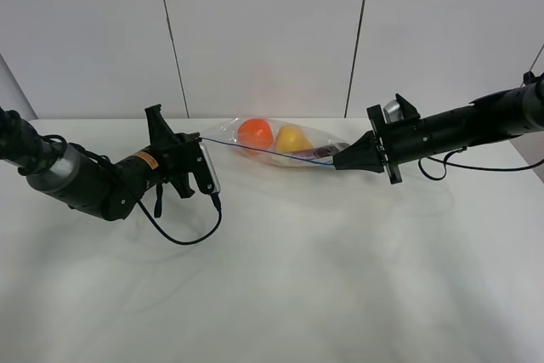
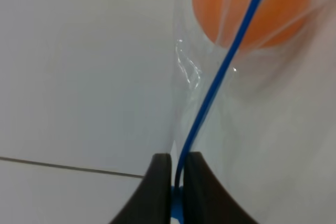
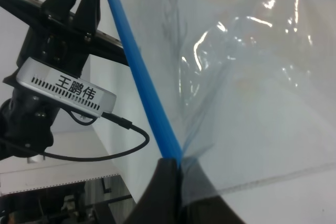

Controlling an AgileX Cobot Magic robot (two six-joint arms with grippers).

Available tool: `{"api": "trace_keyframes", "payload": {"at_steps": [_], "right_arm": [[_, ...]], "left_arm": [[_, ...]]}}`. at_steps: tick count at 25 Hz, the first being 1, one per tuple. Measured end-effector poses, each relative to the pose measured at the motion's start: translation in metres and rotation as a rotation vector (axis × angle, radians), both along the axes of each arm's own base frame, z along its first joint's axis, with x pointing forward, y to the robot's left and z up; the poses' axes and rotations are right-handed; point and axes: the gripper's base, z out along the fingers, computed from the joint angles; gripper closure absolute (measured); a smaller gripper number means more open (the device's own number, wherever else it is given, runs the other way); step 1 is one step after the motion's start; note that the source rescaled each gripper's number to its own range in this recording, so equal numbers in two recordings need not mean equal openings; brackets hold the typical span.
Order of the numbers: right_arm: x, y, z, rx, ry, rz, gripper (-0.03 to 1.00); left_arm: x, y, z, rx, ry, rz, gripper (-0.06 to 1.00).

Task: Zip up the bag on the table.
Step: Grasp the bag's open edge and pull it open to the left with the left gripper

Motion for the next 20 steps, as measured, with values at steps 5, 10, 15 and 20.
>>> {"api": "trace_keyframes", "payload": {"at_steps": [5,10,15,20], "right_arm": [[0.000,0.000,0.000,-0.002,0.000,0.003,0.97],[-0.001,-0.001,-0.001,-0.017,0.002,0.017,0.97],[-0.002,-0.001,-0.002,-0.019,0.002,0.020,0.97],[-0.002,-0.001,-0.002,-0.019,0.002,0.020,0.97]], "left_arm": [[0.000,-0.001,0.000,0.003,-0.003,-0.009,0.93],[0.002,0.007,0.002,-0.027,-0.020,0.032,0.60],[0.006,0.025,0.003,-0.118,-0.011,0.129,0.16],[0.012,0.061,0.003,-0.231,-0.008,0.274,0.05]]}}
